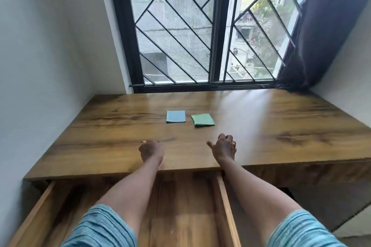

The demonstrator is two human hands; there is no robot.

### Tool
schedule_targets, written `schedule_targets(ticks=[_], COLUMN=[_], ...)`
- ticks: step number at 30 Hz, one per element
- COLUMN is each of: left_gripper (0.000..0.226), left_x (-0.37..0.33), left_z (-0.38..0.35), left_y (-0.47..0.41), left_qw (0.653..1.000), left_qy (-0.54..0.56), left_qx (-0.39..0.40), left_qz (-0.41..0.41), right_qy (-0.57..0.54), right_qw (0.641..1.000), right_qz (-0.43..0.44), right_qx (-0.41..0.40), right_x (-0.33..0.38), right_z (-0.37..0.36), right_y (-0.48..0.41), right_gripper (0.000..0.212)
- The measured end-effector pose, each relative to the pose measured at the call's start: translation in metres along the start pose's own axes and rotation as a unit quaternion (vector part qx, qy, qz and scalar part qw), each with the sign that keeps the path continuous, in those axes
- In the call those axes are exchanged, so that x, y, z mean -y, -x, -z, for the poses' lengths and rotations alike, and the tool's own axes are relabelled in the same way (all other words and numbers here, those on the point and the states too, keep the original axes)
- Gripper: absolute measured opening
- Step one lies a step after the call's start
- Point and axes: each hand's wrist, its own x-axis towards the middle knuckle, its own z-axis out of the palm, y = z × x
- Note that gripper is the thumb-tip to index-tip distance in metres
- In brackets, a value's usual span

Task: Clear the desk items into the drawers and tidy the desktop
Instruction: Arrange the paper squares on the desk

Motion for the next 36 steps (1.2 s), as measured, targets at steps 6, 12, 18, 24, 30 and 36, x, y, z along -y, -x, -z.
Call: schedule_targets(ticks=[6,12,18,24,30,36], left_gripper=[0.052,0.044,0.051,0.031,0.036,0.033], left_x=[-0.047,-0.075,-0.094,-0.104,-0.098,-0.081], left_z=[-0.024,-0.042,-0.06,-0.074,-0.07,-0.059], left_y=[-0.069,-0.121,-0.15,-0.155,-0.148,-0.116], left_qw=[0.996,0.993,0.997,0.999,0.996,0.968], left_qy=[0.083,0.11,0.079,-0.014,0.074,0.241], left_qx=[0.02,0.027,0.016,0.016,0.051,0.049], left_qz=[0.01,0.018,-0.018,-0.033,0.025,0.044], right_qy=[-0.037,-0.01,0.147,0.238,0.329,0.393], right_qw=[0.998,0.999,0.984,0.955,0.904,0.824], right_qz=[-0.046,0.003,0.051,0.157,0.266,0.407], right_qx=[0.019,0.036,0.087,0.08,0.062,-0.031], right_x=[0.014,0.035,0.038,0.038,0.024,0.015], right_z=[-0.037,-0.071,-0.088,-0.081,-0.074,-0.058], right_y=[-0.076,-0.134,-0.17,-0.165,-0.135,-0.109], right_gripper=[0.064,0.079,0.074,0.037,0.024,0.021])
